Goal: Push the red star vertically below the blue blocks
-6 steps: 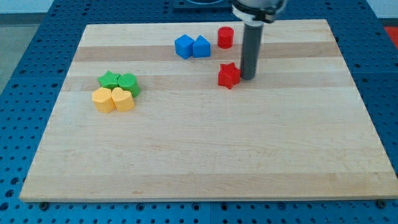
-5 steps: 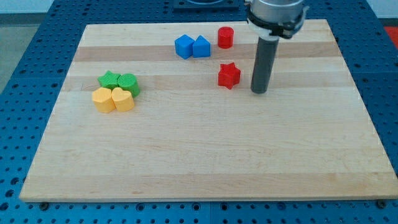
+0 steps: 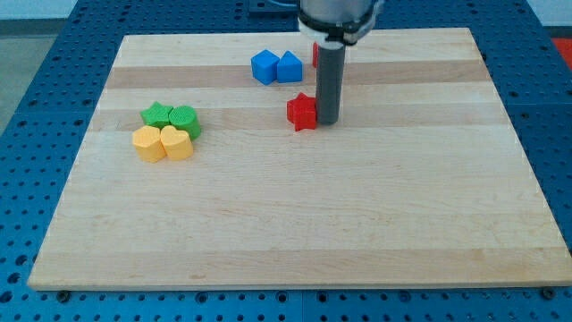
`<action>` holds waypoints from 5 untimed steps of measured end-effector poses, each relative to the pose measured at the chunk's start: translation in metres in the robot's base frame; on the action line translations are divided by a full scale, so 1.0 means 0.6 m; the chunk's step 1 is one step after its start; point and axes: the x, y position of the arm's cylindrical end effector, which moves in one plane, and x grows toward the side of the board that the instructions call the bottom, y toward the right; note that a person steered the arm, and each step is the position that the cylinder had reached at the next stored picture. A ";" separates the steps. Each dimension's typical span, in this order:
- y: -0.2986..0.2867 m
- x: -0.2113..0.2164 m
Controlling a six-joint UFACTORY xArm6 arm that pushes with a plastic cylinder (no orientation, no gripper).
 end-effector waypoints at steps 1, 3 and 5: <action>-0.040 0.005; -0.073 -0.079; -0.115 0.041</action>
